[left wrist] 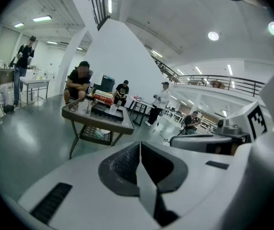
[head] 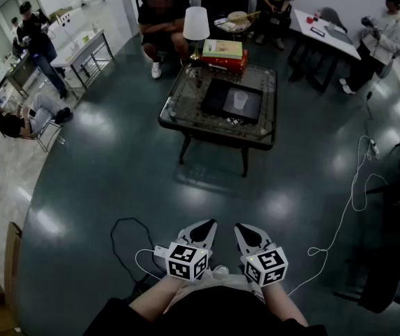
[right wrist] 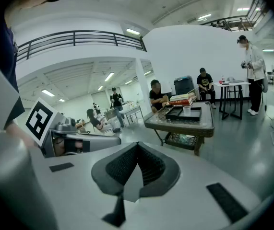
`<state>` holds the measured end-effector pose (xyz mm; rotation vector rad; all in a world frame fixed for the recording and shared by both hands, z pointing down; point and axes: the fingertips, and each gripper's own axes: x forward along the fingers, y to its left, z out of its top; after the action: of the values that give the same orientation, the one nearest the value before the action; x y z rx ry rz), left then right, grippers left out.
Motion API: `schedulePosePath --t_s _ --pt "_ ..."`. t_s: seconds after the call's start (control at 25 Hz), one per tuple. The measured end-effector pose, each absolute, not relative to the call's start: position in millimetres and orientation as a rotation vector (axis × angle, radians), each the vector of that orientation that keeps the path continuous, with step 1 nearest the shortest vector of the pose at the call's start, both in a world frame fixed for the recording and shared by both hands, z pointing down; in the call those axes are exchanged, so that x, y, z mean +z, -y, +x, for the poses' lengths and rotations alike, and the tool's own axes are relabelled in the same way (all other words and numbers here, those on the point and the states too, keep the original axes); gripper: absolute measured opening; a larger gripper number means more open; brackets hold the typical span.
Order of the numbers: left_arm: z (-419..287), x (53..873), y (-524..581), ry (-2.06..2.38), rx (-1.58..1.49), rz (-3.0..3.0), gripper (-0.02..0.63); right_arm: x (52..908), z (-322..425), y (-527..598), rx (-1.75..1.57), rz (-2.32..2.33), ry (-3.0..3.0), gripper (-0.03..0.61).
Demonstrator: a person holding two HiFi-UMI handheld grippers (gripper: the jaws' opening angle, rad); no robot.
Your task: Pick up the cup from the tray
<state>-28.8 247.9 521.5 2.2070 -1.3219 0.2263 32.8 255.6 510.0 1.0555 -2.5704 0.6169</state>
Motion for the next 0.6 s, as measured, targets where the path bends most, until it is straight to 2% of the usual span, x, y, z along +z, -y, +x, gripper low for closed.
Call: schedulePosePath --t_s 0.28,0.6 --pt "28 530 -312 1.31 0.297 2.15 0.012 514 89 -316 0.592 1.034 2.563 0.012" --pt "42 512 -318 1.352 0.321 2.208 0.011 502 100 -325 0.549 1.034 2.613 0.012"
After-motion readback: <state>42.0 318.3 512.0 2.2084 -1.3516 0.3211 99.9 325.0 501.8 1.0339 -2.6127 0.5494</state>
